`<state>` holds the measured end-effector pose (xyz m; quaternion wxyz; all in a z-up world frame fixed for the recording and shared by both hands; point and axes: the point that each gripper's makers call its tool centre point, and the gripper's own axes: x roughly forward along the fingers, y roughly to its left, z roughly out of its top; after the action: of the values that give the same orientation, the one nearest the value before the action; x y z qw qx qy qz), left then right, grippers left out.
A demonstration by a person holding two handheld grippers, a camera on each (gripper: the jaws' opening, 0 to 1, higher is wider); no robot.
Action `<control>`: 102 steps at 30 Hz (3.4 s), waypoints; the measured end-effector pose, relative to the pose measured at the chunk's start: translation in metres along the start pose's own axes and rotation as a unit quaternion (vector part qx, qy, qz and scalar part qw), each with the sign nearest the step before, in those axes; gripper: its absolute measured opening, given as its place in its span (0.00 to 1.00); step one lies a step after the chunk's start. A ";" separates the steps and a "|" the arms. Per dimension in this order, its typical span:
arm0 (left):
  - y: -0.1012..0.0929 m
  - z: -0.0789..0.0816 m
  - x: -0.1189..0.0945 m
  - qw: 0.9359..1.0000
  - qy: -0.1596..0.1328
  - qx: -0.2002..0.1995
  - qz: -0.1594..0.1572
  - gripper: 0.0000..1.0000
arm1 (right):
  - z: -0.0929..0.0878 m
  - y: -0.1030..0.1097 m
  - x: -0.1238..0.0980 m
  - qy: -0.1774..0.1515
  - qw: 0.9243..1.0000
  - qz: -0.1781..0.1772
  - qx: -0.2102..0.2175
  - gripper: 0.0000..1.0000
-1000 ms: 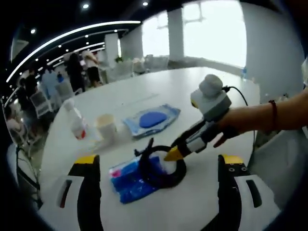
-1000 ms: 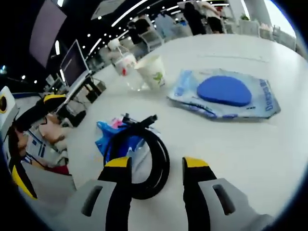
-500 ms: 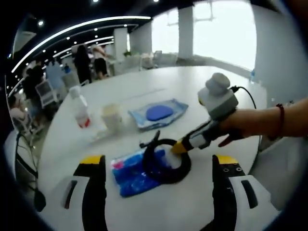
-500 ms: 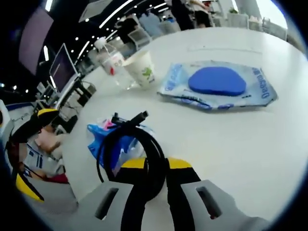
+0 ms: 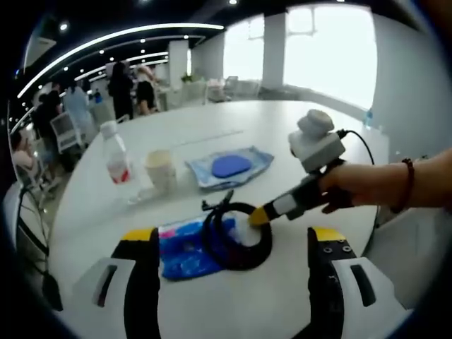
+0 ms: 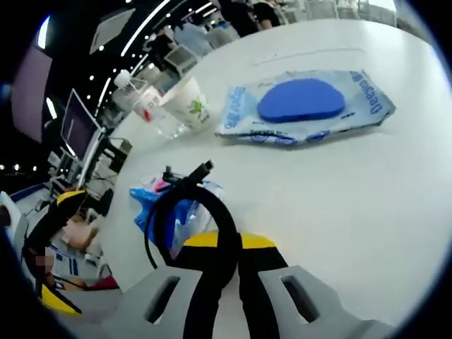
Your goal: Arrange the tabletop items into an orderly group along one side of the table until the central work area is clear of visible clutter.
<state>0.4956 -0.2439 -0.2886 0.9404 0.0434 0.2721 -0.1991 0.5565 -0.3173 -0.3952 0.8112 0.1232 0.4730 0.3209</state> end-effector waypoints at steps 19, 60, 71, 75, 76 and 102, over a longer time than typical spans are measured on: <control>0.005 -0.002 -0.002 1.000 0.003 -0.002 0.009 0.84 | 0.015 0.036 -0.034 -0.029 0.995 0.089 0.038 0.04; -0.015 -0.005 0.004 0.999 0.017 0.019 -0.024 0.84 | 0.022 -0.054 -0.154 -0.098 0.992 0.005 0.081 0.04; -0.011 -0.010 0.004 0.999 0.026 0.016 -0.016 0.84 | 0.017 -0.082 -0.160 -0.091 0.991 -0.018 0.100 0.04; -0.009 -0.010 0.005 0.999 0.027 0.015 -0.014 0.84 | 0.018 -0.089 -0.158 -0.089 0.990 -0.022 0.106 0.04; -0.008 -0.011 0.005 0.999 0.028 0.015 -0.013 0.84 | 0.019 -0.094 -0.157 -0.088 0.990 -0.024 0.110 0.04; 0.000 -0.018 0.005 0.999 0.040 0.002 0.000 0.84 | 0.025 -0.137 -0.131 -0.055 0.988 -0.048 0.133 0.05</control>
<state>0.4903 -0.2417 -0.3066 0.9286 0.0531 0.3095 -0.1980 0.5872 -0.5026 -0.3607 0.8271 0.2245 0.4710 0.2089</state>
